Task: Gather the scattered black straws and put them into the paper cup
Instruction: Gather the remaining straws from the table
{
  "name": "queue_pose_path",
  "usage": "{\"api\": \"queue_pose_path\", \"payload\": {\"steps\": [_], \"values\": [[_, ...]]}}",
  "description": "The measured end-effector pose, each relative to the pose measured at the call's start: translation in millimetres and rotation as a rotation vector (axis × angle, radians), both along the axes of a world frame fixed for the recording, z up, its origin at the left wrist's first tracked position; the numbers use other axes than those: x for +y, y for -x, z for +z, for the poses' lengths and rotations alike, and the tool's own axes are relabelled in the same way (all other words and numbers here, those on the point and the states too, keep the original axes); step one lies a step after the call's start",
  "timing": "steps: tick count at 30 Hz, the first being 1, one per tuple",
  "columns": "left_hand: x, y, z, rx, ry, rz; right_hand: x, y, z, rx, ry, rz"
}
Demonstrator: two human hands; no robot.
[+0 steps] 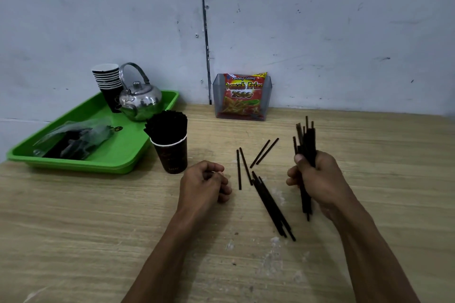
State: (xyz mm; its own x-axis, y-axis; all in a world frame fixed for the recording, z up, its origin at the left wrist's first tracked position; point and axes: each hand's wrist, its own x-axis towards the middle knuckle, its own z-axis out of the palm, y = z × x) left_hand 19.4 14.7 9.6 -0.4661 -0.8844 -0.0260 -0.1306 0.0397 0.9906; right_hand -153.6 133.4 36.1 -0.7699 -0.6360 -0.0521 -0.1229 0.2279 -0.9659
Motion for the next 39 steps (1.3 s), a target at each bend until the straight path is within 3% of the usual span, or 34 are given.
{"api": "queue_pose_path", "payload": {"steps": [3,11,15,24,29,32,36,39], "values": [[0.6,0.5,0.3,-0.004,0.011,0.004,1.0,4.0,-1.1,-0.026,0.177,-0.02],[3.7,-1.3,1.4,-0.015,0.049,-0.015,-5.6,4.2,0.1,0.177,0.551,-0.016],[6.2,-1.8,0.9,-0.021,0.083,-0.019,-12.2,-2.1,-9.1,0.264,0.497,-0.011],[18.7,7.6,11.5,0.051,0.225,0.017,-12.2,3.3,-38.9,0.169,0.375,0.086],[39.9,52.9,59.2,0.145,0.444,-0.187,-12.9,4.8,-41.0,0.22,0.38,0.117],[45.5,85.4,80.3,0.05,0.63,-0.358,-14.1,4.9,-40.7,0.245,0.38,0.145],[46.0,105.9,65.7,-0.298,0.876,-0.555,-12.7,11.5,-51.5,0.329,0.295,0.12],[48.3,103.1,47.0,-0.264,0.917,-0.532,-14.4,14.4,-57.6,0.341,0.241,0.166]]}}
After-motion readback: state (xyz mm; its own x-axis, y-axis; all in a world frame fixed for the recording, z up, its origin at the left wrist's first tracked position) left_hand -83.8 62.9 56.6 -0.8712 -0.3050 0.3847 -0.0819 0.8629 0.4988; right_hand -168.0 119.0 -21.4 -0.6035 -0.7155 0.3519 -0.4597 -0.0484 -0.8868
